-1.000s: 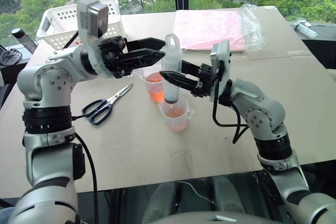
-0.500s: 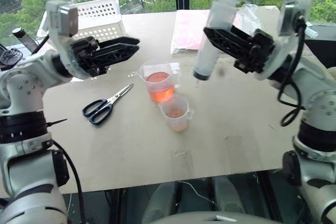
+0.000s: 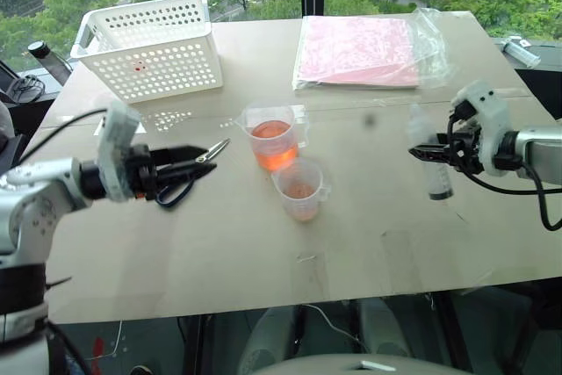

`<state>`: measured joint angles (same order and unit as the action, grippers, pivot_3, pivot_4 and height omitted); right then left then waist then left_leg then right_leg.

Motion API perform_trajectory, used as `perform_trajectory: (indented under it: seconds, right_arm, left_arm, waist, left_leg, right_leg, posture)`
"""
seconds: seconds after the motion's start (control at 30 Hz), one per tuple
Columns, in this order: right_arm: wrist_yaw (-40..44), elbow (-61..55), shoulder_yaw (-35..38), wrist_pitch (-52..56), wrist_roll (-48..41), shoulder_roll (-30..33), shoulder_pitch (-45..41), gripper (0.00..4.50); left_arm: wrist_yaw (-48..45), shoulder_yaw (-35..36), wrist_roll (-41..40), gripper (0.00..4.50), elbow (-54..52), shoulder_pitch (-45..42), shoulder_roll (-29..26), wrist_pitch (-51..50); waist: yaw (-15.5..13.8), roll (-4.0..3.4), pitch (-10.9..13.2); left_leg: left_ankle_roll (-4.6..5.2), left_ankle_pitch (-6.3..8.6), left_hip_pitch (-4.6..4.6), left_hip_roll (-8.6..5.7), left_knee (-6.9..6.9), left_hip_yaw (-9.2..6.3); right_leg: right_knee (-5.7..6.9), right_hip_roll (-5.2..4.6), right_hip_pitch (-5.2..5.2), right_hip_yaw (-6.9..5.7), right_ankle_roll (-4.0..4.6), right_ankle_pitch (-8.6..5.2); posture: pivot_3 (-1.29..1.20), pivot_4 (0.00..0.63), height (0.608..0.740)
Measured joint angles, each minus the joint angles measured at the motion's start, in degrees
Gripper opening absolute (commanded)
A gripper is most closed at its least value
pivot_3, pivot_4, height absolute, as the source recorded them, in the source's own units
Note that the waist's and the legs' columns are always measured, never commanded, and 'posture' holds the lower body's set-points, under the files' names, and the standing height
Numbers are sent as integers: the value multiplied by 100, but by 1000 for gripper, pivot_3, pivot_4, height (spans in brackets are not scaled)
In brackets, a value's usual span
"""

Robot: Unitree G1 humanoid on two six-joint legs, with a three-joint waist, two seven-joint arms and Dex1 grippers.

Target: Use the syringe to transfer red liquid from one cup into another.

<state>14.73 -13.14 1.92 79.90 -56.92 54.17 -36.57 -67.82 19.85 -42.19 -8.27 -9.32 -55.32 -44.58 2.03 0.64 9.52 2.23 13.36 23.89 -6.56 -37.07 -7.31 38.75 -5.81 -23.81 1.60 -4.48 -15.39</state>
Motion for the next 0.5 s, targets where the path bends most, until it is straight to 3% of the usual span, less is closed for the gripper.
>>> perform_trajectory:
  seconds: [0.07, 0.17, 0.3, 0.43, 0.5]
  right_arm:
    - [-43, 138, -99, 63, 288, -167, 61, 1476]
    - [-124, 314, -154, -38, 661, -560, 84, 3145]
    - [-20, 369, -137, -485, 1028, -878, 108, 4480]
    - [504, 77, 237, -1255, 1239, -781, 524, 4480]
    - [1057, -361, 680, -1841, 1246, -676, 1242, 4480]
  left_arm:
    - [153, -67, 169, 2531, -300, 380, 144, 190]
    - [389, -439, 560, 2570, -452, 558, 349, 578]
    - [788, -622, 750, 2570, -478, 421, 771, 854]
    - [1116, -653, 718, 2570, -737, 406, 958, 857]
    - [1195, -606, 708, 2570, -981, 664, 958, 857]
  waist:
    - [-15, 0, 0]
    - [-29, -1, 0]
    - [-72, -1, 0]
    - [-143, 0, 0]
    - [-170, 1, -2]
  left_leg:
    - [0, 0, 0, 0, 2, 1]
    - [0, 1, -2, 0, 1, 0]
    - [2, 2, -4, -2, -2, 1]
    - [6, 5, -3, -2, -3, -3]
    - [8, 7, 0, -2, 3, -12]
  right_leg:
    - [-4, 0, 0, 0, 0, 0]
    - [3, 0, 2, -3, 0, 1]
    - [3, -1, 7, -5, -2, 2]
    - [-3, 0, 10, -11, -2, 1]
    - [-24, 0, 14, -21, -2, 1]
  posture:
    - [0, 150, 740]
    - [0, 150, 740]
    - [0, 150, 740]
    - [0, 150, 740]
    - [0, 150, 740]
